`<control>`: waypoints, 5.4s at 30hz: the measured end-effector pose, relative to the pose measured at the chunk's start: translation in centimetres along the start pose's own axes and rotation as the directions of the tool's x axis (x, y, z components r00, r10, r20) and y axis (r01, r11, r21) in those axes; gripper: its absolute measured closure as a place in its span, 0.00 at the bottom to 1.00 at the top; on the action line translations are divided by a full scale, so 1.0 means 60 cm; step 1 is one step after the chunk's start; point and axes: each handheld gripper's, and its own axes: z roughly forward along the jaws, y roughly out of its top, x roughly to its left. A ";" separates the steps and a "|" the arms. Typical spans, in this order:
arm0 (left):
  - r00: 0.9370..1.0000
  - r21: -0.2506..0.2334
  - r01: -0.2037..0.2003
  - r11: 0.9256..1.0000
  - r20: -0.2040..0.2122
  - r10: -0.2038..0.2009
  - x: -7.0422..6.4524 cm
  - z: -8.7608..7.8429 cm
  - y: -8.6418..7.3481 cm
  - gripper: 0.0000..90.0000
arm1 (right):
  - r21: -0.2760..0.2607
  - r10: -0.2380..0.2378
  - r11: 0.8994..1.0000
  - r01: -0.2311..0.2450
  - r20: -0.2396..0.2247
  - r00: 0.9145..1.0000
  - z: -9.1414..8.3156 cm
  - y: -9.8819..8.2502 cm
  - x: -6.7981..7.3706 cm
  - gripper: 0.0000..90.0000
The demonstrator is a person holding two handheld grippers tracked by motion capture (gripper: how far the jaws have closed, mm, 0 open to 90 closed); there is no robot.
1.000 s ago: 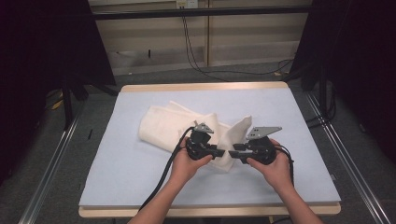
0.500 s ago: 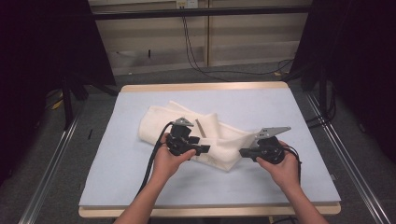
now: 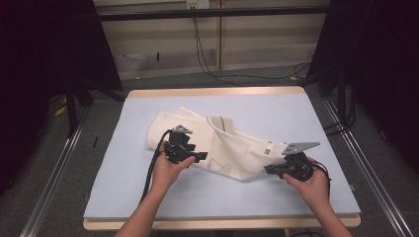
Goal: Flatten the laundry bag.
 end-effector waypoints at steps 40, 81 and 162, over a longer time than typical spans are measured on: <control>0.995 0.038 -0.028 0.999 -0.098 0.031 -0.006 0.046 -0.021 1.00 | -0.112 0.064 0.993 -0.043 0.188 0.980 -0.073 0.028 -0.073 0.74; 1.000 0.018 0.028 0.999 -0.007 -0.028 -0.023 0.002 -0.054 0.63 | 0.019 0.068 0.997 -0.075 0.226 0.972 0.026 0.013 -0.128 0.68; 0.930 -0.046 0.316 0.948 -0.183 -0.319 0.057 0.018 -0.029 0.46 | -0.004 0.065 0.998 -0.065 0.116 0.991 0.027 -0.001 -0.107 0.78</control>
